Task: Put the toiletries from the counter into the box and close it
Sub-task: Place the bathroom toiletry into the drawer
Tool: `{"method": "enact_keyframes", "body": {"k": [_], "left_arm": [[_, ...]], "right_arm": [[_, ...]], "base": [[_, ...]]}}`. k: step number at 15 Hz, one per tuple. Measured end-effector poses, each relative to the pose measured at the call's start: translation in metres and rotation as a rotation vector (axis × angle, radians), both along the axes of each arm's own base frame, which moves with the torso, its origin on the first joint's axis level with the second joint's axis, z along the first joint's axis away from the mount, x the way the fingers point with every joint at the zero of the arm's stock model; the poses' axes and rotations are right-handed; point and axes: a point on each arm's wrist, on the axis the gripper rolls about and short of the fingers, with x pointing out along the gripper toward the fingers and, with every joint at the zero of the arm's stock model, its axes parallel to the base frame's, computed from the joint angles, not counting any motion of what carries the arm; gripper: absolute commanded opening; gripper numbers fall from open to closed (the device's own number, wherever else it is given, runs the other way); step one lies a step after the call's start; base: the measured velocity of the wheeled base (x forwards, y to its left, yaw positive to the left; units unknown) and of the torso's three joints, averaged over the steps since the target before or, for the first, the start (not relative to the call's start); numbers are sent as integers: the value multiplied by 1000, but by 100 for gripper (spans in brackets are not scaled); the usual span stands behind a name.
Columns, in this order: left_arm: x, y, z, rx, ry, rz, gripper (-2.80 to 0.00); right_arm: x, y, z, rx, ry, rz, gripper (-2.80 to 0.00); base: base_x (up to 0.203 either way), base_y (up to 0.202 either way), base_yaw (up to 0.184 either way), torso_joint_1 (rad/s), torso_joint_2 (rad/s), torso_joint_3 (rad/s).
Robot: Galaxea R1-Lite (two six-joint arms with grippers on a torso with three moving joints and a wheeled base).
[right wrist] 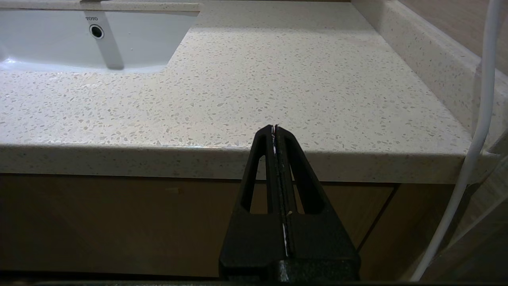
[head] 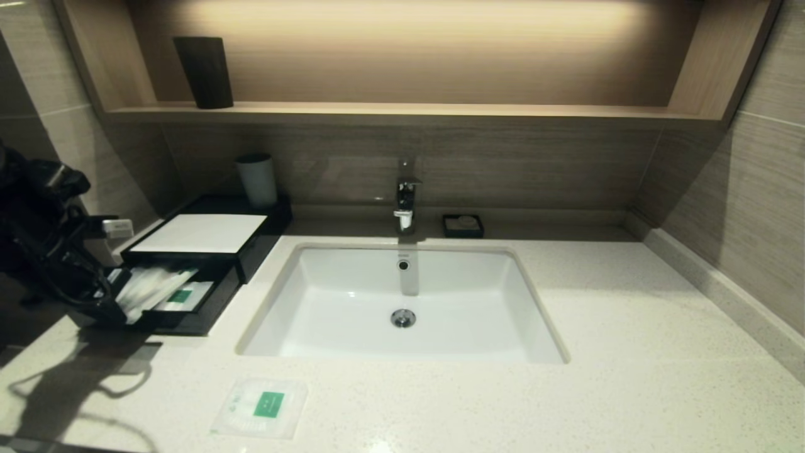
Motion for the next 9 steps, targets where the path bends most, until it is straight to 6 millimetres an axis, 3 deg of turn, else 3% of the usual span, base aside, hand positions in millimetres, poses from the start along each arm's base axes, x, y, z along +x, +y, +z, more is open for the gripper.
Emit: {"method": "enact_keyframes", "body": {"k": [9], "left_arm": [[12,-6,-4,-9,-3,12,-280]], "right_arm": [[0,0,0,0,0,0,-280]], "base": [[0,0,0,0,0,0]]}}
